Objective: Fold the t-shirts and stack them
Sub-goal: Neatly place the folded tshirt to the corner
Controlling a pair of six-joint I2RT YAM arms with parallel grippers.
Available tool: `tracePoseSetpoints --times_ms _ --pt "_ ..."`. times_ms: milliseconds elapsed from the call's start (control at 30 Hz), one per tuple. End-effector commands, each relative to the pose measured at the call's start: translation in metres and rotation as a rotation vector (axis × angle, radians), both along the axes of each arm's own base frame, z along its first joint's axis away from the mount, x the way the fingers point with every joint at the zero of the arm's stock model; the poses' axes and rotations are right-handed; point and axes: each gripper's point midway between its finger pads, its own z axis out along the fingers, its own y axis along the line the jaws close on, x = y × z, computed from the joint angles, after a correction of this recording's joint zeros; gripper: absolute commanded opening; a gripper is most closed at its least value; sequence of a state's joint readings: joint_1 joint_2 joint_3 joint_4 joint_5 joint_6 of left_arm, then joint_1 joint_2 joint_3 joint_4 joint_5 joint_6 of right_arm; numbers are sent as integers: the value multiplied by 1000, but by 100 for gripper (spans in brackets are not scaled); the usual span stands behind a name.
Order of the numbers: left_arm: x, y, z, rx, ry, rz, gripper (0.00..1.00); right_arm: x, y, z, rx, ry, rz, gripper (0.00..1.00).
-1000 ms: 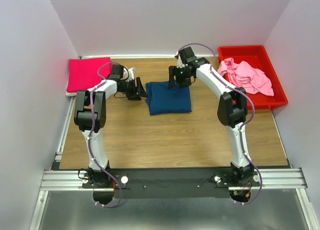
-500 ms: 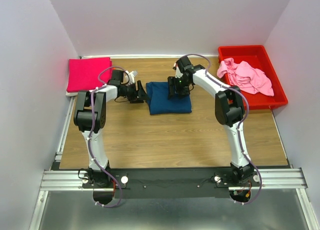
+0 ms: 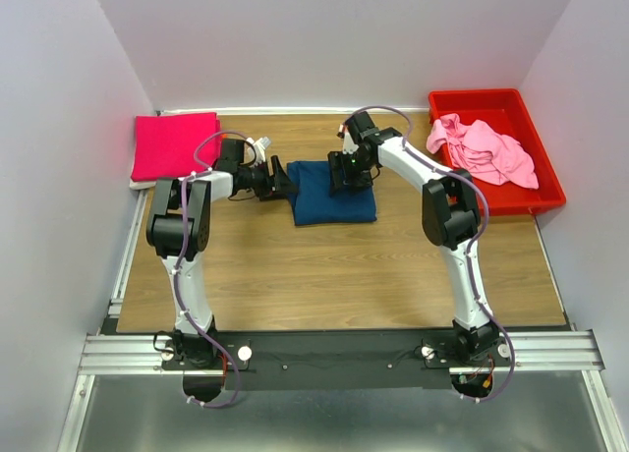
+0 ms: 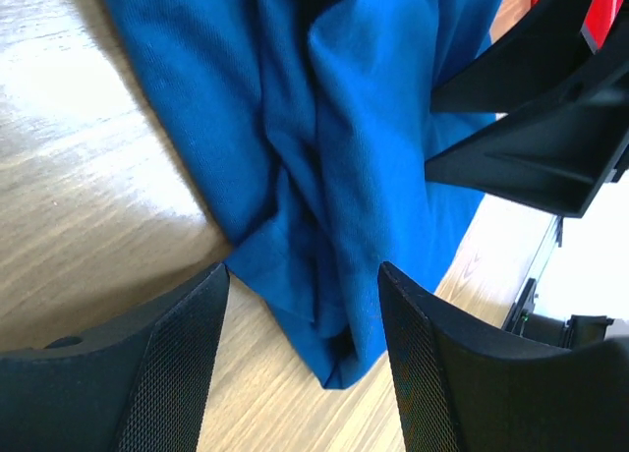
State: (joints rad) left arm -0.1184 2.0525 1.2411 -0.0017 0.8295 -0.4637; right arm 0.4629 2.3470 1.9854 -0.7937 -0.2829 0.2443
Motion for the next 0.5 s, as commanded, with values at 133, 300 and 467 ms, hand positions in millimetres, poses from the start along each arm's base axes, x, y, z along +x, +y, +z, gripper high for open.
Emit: tracePoseSetpoints --times_ms 133,300,467 --pt "4 -6 -13 -20 28 22 77 -24 -1 -42 -48 93 53 76" --pt "5 -9 -18 -25 44 41 77 -26 -1 -45 -48 95 66 77" --pt "4 -23 -22 -27 59 35 77 -27 0 -44 -41 99 74 77"
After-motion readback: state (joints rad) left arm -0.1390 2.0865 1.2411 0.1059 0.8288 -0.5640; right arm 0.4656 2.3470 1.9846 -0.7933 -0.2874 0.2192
